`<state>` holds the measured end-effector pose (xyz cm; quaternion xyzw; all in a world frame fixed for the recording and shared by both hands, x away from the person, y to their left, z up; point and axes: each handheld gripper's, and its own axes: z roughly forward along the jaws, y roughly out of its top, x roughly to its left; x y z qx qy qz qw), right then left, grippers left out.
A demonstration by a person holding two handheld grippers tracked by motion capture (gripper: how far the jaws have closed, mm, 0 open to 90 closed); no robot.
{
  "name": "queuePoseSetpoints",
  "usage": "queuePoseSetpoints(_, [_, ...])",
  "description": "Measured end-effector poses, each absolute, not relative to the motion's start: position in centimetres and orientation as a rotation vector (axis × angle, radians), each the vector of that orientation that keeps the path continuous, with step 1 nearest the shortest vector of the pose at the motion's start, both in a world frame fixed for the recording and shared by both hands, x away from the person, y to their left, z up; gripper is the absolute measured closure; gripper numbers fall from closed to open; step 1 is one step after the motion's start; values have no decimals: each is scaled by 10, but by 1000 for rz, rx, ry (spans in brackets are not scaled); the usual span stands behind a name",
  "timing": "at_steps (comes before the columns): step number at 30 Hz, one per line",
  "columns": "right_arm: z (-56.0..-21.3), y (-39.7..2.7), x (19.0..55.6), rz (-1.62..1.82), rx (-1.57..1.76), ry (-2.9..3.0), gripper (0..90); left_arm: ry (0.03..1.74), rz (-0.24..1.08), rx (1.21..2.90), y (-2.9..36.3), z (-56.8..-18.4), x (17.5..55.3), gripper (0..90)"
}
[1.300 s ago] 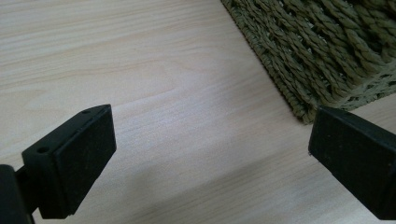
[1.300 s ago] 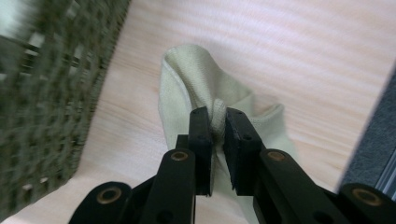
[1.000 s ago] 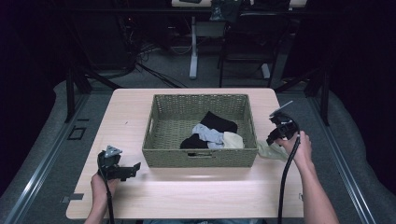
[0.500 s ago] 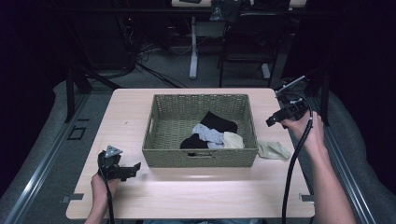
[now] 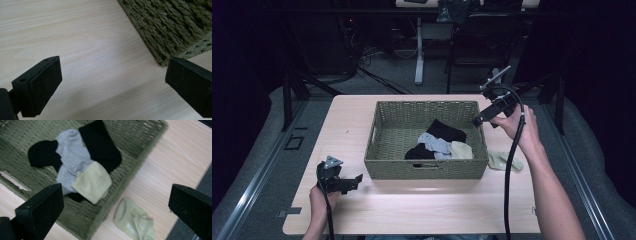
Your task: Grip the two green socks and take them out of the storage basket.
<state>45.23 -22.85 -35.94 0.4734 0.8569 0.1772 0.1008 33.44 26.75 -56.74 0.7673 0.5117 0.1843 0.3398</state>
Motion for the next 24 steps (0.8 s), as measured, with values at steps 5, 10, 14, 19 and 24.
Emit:
queuePoseSetpoints(5, [-369,-203,459,521,1363,2586,1,1333,479,1997,268,-568,335,8])
queuePoseSetpoints(10, [-391,-179,468,516,1335,2632,6,1331,480,1997,268,-567,334,8])
queuePoseSetpoints(14, [-407,-168,473,480,1341,2661,6,1331,479,1997,268,-567,334,8])
queuePoseSetpoints(19, [-424,-162,478,458,1349,2694,20,1331,479,1996,268,-567,334,8])
queuePoseSetpoints(24, [-454,-155,482,385,1368,2729,47,1329,479,1998,268,-567,334,8])
